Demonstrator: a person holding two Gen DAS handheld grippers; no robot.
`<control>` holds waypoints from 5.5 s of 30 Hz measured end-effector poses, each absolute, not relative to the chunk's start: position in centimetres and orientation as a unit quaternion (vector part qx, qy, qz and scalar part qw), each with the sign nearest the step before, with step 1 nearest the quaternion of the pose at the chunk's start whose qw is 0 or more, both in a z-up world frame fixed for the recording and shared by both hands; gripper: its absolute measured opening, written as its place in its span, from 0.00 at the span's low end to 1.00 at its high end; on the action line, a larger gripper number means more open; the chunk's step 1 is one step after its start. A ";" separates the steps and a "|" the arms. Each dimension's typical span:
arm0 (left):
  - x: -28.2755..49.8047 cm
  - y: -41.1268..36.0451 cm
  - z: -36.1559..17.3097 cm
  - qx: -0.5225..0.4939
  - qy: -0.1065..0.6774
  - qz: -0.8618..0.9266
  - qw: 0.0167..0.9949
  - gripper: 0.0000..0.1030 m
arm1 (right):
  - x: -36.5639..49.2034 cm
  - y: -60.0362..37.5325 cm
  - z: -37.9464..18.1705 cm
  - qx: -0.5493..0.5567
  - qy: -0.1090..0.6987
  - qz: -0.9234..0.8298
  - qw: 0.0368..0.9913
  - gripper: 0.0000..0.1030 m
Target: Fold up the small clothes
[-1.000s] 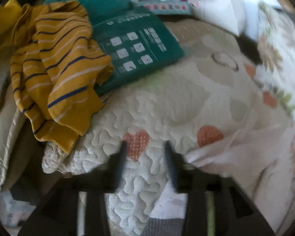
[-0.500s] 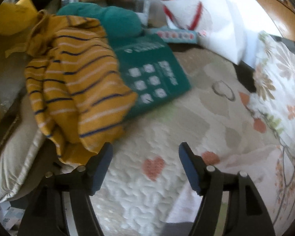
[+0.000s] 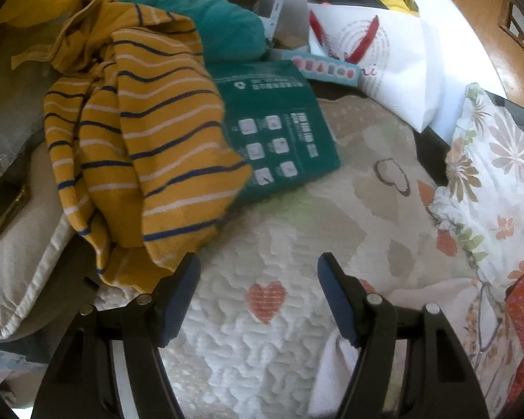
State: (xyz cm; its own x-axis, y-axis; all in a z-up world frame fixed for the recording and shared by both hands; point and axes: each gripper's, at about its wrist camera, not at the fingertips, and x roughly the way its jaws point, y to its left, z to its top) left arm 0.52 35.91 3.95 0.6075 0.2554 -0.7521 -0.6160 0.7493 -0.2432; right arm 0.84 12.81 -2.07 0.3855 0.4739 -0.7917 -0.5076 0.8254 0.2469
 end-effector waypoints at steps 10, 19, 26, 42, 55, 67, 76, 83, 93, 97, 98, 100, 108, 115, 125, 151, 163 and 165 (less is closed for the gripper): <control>4.6 28.0 4.0 -0.210 0.396 0.167 0.878 0.67 | 7.1 -8.9 1.6 0.069 0.456 0.089 0.883 0.03; 8.3 18.3 3.3 -0.140 0.428 0.092 0.888 0.68 | 8.8 -28.2 -1.4 0.070 0.479 -0.160 0.860 0.02; 10.0 16.1 2.3 -0.151 0.445 0.078 0.879 0.68 | 8.3 -23.4 -1.6 0.105 0.499 0.025 0.860 0.52; 10.7 18.3 1.6 -0.185 0.453 0.102 0.866 0.72 | 8.4 -20.3 1.9 0.046 0.442 0.013 0.896 0.06; 11.0 17.4 1.0 -0.172 0.468 0.093 0.862 0.72 | 10.1 -31.9 -0.3 0.083 0.486 -0.147 0.858 0.20; 10.6 17.3 1.0 -0.174 0.469 0.085 0.862 0.72 | 0.5 -36.6 2.1 0.073 0.501 -0.163 0.847 0.36; 10.1 15.8 -0.3 -0.172 0.488 0.070 0.853 0.72 | -10.0 -24.1 -2.3 0.060 0.549 0.048 0.832 0.52; 9.7 14.8 -0.4 -0.162 0.490 0.060 0.854 0.72 | -12.1 -20.9 -3.7 -0.038 0.535 0.010 0.844 0.08; 9.8 15.6 -0.1 -0.175 0.486 0.061 0.854 0.72 | -14.0 -46.2 6.0 0.240 0.403 -0.239 0.850 0.07; 9.8 16.2 0.0 -0.176 0.483 0.065 0.855 0.72 | -14.0 -53.2 7.0 0.289 0.375 -0.332 0.816 0.06; 9.8 16.4 0.0 -0.178 0.483 0.066 0.855 0.72 | -13.9 -54.0 7.0 0.302 0.373 -0.335 0.811 0.07; 9.9 16.9 0.0 -0.182 0.483 0.069 0.853 0.72 | -13.1 -54.0 7.0 0.320 0.375 -0.331 0.805 0.07; 9.6 19.1 0.5 -0.204 0.476 0.075 0.852 0.72 | -1.2 -40.2 8.3 0.304 0.420 -0.124 0.846 0.07; 9.2 22.9 0.9 -0.242 0.466 0.096 0.846 0.72 | 11.4 -22.7 5.9 0.263 0.476 0.048 0.838 0.07; 8.2 27.0 1.5 -0.267 0.450 0.123 0.843 0.73 | 20.7 -12.6 -1.5 0.227 0.547 0.082 0.802 0.13; 9.1 25.5 0.6 -0.244 0.465 0.121 0.843 0.73 | 33.9 3.0 -0.5 -0.113 0.517 0.081 0.845 0.04; 8.5 26.3 0.5 -0.255 0.465 0.124 0.839 0.73 | 27.3 0.1 1.2 0.006 0.514 0.183 0.838 0.34; 8.4 26.2 0.4 -0.256 0.467 0.121 0.838 0.73 | 25.7 0.9 0.5 -0.005 0.520 0.193 0.832 0.57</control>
